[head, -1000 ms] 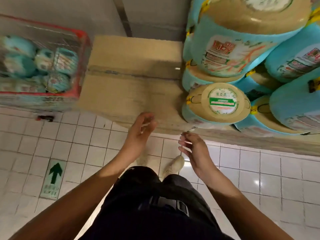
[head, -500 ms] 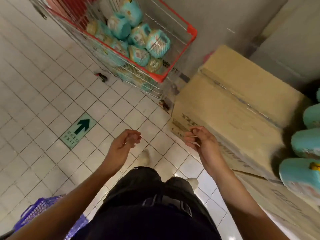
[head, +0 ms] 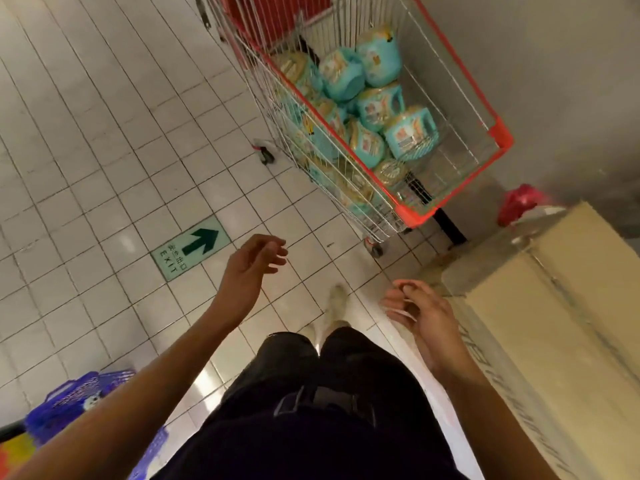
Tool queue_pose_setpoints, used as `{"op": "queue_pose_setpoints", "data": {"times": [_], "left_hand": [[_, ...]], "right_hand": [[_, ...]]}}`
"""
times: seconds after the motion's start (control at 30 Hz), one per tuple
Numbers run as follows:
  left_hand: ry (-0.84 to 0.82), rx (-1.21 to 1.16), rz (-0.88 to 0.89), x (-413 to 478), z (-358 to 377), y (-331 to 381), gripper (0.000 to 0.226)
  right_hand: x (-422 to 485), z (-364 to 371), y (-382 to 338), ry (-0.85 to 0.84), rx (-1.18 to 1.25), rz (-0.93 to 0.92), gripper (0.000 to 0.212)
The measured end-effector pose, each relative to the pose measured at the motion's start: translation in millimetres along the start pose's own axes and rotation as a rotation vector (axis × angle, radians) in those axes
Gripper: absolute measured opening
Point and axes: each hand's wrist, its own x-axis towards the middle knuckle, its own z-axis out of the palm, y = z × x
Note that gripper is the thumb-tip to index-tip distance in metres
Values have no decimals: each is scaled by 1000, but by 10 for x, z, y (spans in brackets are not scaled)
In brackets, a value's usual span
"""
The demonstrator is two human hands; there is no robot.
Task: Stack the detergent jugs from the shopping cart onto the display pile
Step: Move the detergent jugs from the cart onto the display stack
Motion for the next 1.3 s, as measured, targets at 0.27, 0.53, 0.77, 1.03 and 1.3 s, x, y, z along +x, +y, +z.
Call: {"op": "queue_pose_setpoints", "data": {"times": [0.27, 0.53, 0.77, 1.03, 1.3], "left_hand": [[85, -9, -24, 1012, -106, 262, 30], [130, 35, -63, 1991, -303, 592, 29], [117, 5, -97, 2990, -496, 846, 31], [-106, 141, -207, 4477, -501, 1049, 15], [-343, 415, -292, 5780, -250, 1080, 17]], "right_hand": [[1109, 525, -761, -25, -53, 45, 19], [2185, 1134, -1813, -138, -98, 21, 22], [2946, 1621, -2506, -157, -152, 20, 21], [3830, 2159, -2896, -14, -118, 83, 20], [4828, 2386, -2876, 169, -139, 202, 15]]}}
